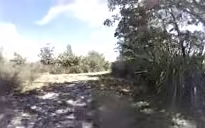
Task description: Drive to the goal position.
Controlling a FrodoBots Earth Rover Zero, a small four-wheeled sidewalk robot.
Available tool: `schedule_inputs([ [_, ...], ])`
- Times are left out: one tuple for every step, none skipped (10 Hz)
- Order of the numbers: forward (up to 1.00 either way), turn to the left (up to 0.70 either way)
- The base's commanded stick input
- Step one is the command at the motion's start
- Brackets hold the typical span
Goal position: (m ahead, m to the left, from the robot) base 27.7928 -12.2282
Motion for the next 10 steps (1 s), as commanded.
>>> schedule_inputs([
  [0.85,0.0],
  [0.85,0.0],
  [0.85,0.0],
  [0.85,0.0],
  [0.85,0.0],
  [0.85,0.0],
  [0.85,0.0],
  [0.85,0.0],
  [0.85,0.0],
  [0.85,0.0],
])
